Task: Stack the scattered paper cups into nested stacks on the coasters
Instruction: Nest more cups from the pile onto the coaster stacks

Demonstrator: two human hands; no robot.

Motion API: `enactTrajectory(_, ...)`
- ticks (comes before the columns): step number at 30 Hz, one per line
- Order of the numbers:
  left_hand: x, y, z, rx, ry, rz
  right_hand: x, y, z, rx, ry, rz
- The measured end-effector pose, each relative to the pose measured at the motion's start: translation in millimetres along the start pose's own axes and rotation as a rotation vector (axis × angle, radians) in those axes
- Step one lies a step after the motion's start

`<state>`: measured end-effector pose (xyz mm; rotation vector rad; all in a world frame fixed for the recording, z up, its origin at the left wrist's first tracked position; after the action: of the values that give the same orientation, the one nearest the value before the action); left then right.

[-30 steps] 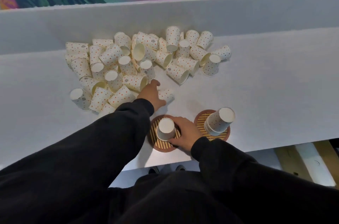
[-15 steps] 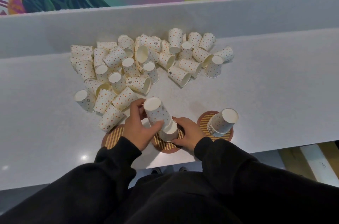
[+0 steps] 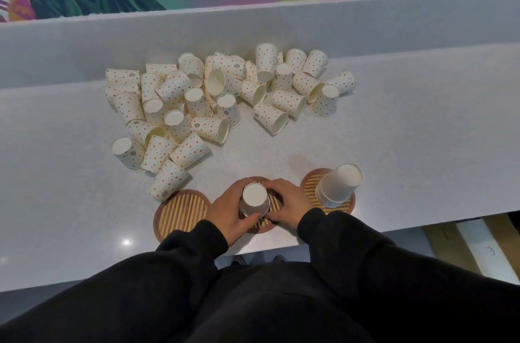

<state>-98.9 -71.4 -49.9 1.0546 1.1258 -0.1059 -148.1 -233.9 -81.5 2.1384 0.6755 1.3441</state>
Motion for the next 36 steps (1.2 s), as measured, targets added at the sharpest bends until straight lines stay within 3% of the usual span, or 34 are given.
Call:
enactTrajectory(20, 17.6, -9.8, 4.3, 0.069, 0.162, -0.01, -3.1, 2.8, 1.6, 0.024, -0.026, -0.01)
enactTrajectory(29, 19.9, 10.8, -0.3, 0.054, 0.126, 0.067, 8.3, 21.0, 4.3, 0.003, -0.072, -0.004)
enactTrajectory(33, 30.4, 70.6, -16.5, -0.21, 0.151, 0.166, 29.0, 55.4, 7.0, -0.154, -0.122, 0.195)
enactTrajectory(36, 54.0, 120.1, -33.4, -0.505, 0.329, 0.247, 58.2, 76.7, 22.2, -0.269, -0.086, 0.249)
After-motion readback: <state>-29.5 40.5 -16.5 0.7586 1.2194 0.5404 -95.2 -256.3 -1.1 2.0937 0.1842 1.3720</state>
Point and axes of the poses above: each hand's wrist, its own z-axis towards the middle knuckle, its own y-axis out of the back of the hand, x = y × z, the point moved 6 cm from there along z, towards the middle knuckle, and after that the axes turned 7 degrees about -y, right-handed, at the moved point
